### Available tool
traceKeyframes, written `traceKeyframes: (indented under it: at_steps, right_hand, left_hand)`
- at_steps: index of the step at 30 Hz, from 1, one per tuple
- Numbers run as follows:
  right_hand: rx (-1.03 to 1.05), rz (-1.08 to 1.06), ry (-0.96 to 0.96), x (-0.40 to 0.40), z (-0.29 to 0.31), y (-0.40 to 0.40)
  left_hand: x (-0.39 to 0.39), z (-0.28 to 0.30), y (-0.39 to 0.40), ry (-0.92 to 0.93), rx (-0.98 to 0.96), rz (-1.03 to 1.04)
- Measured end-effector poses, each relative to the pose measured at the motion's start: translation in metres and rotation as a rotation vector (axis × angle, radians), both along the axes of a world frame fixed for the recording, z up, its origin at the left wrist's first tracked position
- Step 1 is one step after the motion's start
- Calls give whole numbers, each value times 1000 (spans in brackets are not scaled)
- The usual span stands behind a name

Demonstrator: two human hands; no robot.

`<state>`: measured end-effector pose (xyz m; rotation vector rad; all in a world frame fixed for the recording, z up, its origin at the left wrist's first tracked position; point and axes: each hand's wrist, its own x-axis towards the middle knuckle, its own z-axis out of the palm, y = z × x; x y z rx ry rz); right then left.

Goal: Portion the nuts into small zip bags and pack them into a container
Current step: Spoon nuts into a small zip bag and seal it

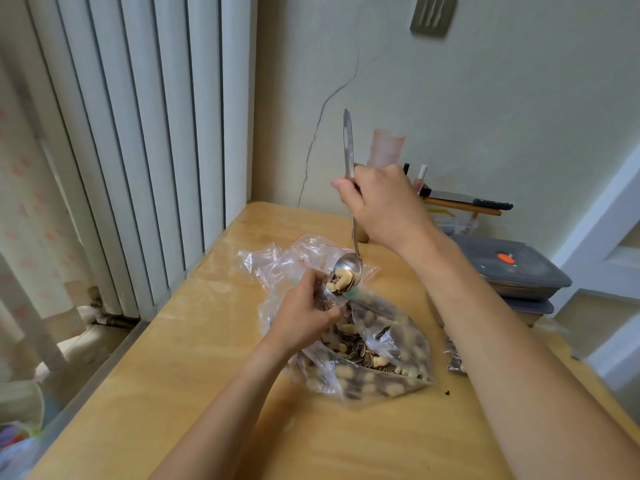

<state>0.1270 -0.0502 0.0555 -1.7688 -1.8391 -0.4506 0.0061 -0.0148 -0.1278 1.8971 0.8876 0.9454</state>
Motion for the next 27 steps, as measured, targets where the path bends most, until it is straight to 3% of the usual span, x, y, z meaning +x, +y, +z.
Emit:
traceKeyframes:
  at_steps: [10, 17, 24, 27]
  right_hand:
    - [17, -17, 7, 2, -6, -3]
    - [-112, 96, 33, -5, -6, -8]
    - [52, 47, 5, -1, -3, -9]
    - [-13, 119, 10, -7, -4, -10]
  left_hand:
    - [-1, 2, -2, -7, 43, 0]
    - [3, -1, -3, -10, 50, 33]
    - [2, 0, -3, -31, 56, 76]
    - [3, -1, -3, -29, 56, 73]
